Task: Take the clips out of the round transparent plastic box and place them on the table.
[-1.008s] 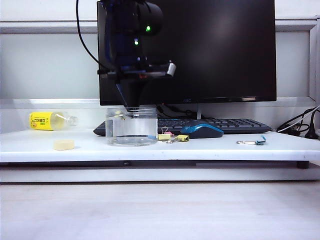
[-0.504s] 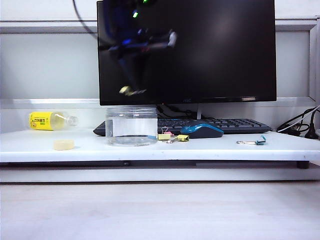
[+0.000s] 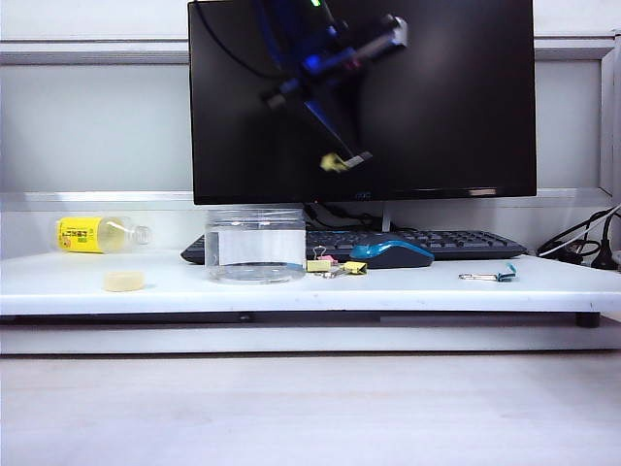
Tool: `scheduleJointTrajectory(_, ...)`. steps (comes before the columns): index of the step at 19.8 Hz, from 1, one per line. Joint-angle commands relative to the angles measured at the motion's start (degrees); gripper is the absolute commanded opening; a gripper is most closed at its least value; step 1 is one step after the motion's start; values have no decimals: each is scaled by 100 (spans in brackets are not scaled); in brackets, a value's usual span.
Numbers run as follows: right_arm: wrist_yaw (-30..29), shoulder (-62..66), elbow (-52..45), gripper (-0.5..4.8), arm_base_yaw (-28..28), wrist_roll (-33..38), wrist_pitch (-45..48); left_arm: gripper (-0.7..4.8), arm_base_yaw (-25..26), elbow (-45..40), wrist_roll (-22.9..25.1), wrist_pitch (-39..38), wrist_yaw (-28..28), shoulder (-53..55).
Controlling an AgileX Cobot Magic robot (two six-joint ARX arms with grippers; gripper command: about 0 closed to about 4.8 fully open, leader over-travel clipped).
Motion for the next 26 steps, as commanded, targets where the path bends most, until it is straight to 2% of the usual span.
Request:
scheduleJointTrajectory(1,9,2,13,107,-2,-28,87,-6,-44,20,20,221,203,245)
scheduleJointTrajectory(6,2,2,13,107,0,-26,79,-6,-46,20,13,476,341,763)
scheduleJointTrajectory(13,-15,2,13,107,4,-24,81,-6,-46,20,-4,807,516,949)
scheduleJointTrajectory(15,-330,2,13,107,2,166,173,-6,-46,20,-4,874,619,951)
scheduleJointTrajectory(18,-1145,0,13,107,2,317,704,-6,-46,20,-4,892,706,973)
scheduleJointTrajectory(26,-2065,0,13,107,2,671,1027,-6,-46,20,-11,848,1139,1106)
